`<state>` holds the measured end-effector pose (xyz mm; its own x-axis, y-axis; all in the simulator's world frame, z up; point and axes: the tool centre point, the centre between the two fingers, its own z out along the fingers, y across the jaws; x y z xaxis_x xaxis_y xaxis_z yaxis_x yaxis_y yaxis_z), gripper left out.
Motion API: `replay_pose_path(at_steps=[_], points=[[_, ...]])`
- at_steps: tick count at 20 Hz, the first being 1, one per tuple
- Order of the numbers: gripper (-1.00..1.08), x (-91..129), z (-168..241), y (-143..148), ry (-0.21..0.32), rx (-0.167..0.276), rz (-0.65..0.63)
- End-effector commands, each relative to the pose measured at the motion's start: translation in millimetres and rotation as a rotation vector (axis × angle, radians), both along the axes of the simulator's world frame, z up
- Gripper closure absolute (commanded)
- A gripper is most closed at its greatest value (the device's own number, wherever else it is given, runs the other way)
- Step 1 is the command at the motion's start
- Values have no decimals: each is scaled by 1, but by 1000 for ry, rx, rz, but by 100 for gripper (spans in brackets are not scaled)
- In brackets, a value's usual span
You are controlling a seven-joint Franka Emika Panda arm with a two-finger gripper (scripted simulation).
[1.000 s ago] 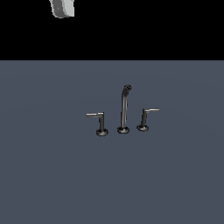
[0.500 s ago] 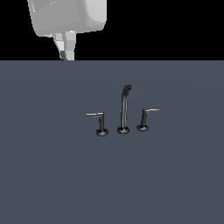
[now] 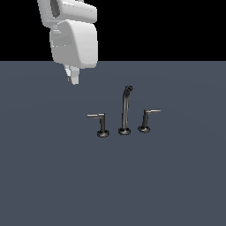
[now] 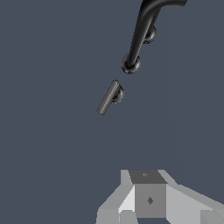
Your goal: Turn on the faucet by rotating a designated handle.
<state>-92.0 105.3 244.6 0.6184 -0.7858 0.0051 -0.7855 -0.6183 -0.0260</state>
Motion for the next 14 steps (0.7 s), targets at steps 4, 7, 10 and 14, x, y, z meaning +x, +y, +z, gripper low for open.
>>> replay_pose_path(at_steps=[4, 7, 10, 14], points=[[108, 23, -29, 2, 4, 1, -101], [108, 35, -45, 1, 7, 1, -154], [108, 47, -61, 0, 10, 0, -210], [108, 64, -83, -3, 14, -3, -287]])
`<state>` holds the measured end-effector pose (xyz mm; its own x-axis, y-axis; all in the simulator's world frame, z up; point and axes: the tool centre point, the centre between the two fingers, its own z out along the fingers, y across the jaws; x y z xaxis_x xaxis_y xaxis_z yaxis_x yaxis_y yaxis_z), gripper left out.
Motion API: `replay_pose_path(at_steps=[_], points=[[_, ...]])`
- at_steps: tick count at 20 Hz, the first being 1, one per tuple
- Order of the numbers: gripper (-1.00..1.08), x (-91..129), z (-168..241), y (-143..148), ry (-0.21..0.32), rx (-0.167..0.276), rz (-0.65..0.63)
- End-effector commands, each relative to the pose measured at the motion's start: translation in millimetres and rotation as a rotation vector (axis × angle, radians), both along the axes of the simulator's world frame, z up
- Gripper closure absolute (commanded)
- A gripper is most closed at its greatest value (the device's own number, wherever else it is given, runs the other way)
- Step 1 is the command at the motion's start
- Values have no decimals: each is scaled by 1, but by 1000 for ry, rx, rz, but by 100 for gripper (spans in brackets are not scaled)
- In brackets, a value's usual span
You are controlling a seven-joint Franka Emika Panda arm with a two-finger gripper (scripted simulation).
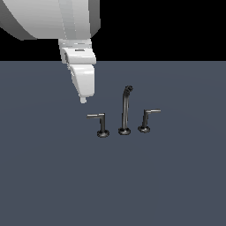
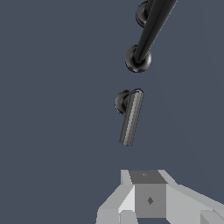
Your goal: Turn on the faucet by rotating a designated handle.
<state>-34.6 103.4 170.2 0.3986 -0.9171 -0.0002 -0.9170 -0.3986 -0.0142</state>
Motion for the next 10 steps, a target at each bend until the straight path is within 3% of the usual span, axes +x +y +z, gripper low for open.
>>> replay_pose_path(at_steps=[1, 10], points=[[108, 11, -14, -2, 2, -2, -49], [108, 41, -55, -13, 10, -6, -192]])
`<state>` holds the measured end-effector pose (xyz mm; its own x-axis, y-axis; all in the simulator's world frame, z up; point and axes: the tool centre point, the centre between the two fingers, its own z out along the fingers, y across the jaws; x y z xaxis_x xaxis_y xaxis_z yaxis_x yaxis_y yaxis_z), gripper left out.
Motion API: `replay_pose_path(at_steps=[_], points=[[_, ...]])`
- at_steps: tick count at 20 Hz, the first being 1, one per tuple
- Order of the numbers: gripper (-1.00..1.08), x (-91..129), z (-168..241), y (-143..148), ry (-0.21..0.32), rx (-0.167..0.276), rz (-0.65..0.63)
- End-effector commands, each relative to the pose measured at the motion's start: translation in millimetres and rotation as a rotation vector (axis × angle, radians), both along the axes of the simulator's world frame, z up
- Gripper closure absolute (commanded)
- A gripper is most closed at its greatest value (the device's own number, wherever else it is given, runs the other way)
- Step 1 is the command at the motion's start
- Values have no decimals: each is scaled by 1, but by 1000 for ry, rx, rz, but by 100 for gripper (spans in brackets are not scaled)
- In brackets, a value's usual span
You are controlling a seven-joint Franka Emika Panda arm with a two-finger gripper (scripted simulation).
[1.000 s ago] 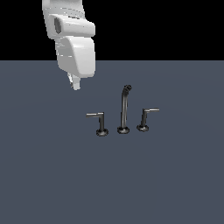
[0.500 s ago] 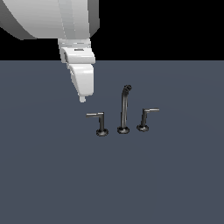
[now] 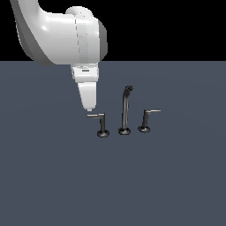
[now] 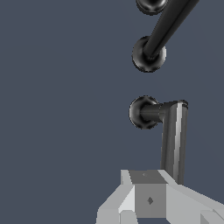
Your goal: Turn on the faucet by rotating a designated handle.
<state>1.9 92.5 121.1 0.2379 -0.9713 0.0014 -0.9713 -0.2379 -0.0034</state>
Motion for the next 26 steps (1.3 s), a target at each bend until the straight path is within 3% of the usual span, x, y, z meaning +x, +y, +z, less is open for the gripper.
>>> replay_pose_path(at_steps=[1, 16, 26], points=[[108, 7, -9, -3, 1, -1, -34], [108, 18, -23, -8, 4, 1, -87], [108, -15, -23, 2, 4, 1, -87]])
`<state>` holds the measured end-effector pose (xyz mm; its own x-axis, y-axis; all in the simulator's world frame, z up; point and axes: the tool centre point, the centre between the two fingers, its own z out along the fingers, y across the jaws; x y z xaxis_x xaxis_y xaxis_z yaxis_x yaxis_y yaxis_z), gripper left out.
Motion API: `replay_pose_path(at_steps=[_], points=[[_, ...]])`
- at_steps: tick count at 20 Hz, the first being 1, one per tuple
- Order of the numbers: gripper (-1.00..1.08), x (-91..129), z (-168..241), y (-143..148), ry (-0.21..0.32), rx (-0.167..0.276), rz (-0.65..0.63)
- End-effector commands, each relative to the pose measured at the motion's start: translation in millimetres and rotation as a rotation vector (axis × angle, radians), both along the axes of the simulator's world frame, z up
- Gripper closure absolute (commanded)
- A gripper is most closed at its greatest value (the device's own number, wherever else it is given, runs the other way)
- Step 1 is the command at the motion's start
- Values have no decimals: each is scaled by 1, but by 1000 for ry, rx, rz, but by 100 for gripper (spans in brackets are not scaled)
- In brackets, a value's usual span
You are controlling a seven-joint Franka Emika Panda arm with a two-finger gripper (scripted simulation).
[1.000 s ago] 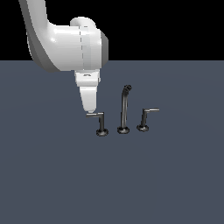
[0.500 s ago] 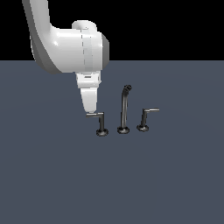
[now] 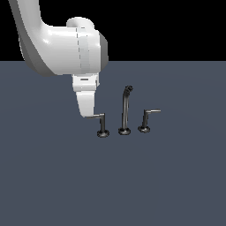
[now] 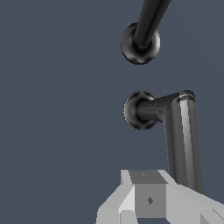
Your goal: Turn on the faucet by rotating a designated handle.
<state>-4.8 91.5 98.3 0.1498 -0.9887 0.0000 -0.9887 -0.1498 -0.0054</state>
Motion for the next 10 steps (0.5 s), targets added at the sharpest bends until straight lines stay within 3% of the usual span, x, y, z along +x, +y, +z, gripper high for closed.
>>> replay_pose_path(at_steps=[1, 3, 4, 10], points=[[108, -12, 0, 5, 5, -1, 3], [108, -15, 0, 6, 5, -1, 3], [108, -6, 0, 0, -4, 1, -6], [108, -26, 0, -6, -1, 0, -2]])
